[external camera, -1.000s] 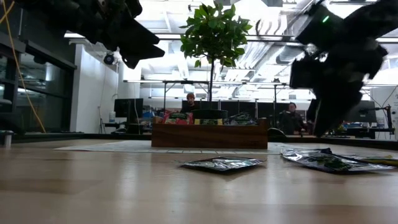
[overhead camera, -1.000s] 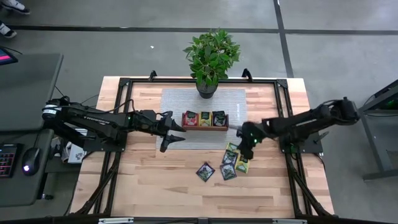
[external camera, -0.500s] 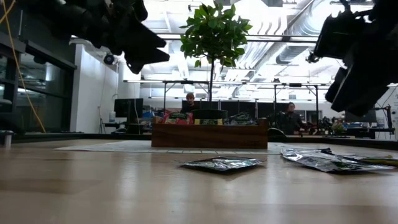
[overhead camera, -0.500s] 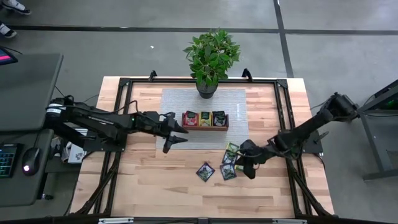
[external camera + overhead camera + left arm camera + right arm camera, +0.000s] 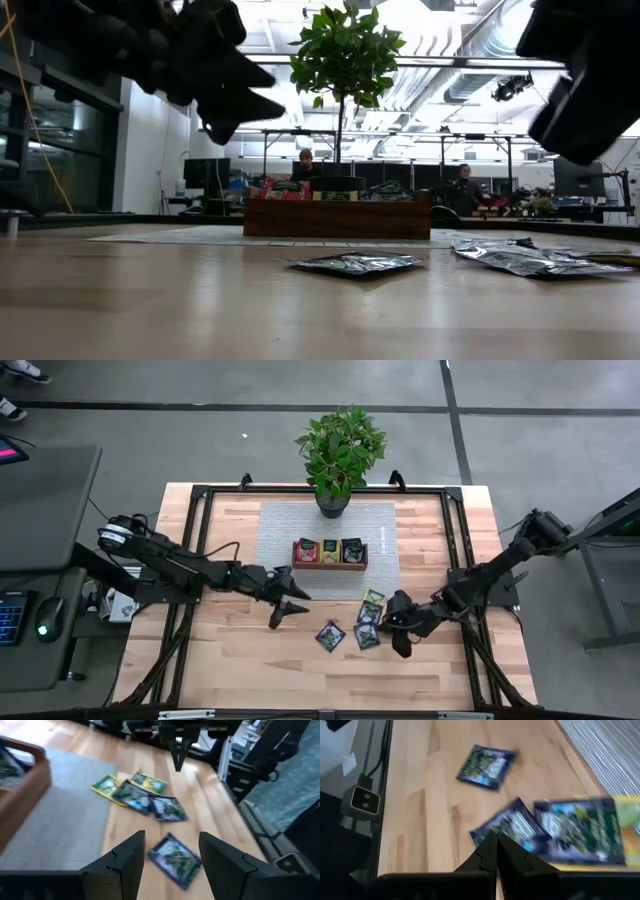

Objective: Pick & Place Tea
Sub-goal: Put the violet tea bag into the right section of the wooden organizer

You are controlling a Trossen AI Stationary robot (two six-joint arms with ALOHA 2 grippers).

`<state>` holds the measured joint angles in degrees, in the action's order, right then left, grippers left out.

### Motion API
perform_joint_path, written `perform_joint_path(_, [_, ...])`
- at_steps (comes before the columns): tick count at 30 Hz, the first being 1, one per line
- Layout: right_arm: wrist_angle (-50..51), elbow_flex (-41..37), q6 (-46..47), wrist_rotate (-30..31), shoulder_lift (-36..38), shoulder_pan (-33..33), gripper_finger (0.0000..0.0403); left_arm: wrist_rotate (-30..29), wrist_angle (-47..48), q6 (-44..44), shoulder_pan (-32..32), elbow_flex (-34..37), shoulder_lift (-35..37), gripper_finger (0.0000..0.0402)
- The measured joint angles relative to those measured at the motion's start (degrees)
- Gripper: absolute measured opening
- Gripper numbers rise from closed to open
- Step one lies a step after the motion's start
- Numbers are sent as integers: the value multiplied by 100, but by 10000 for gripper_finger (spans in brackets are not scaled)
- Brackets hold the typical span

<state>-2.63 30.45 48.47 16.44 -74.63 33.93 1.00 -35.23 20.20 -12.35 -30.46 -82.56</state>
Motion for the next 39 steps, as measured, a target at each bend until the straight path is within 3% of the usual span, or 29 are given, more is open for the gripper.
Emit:
perform_joint_path(11, [-29, 1339, -588, 14, -1963, -56, 0, -1250, -65, 458, -988, -2, -38, 184])
perform_joint_path(18, [-186, 1726, -160, 174, -2546, -121, 0, -2094, -18, 1269, -1290, -39, -367, 184])
perform_joint_path(22, [-239, 1793, -217, 459, -2557, -179, 0, -1906, -22, 1455, -1373, -484, -907, 184])
perform_joint_path(26, [-380, 1784, -354, 335, -2559, -284, 0, -1584, 173, 1302, -1359, -1126, -1495, 184])
perform_joint_path(33, [-381, 1747, -643, 167, -2562, -391, 0, -1487, 1464, 1306, -1356, -2023, -2008, 184])
perform_joint_path(39, [-679, 1747, -1011, -100, -2562, -547, 0, -1489, 2340, 1520, -1356, -2184, -2066, 184])
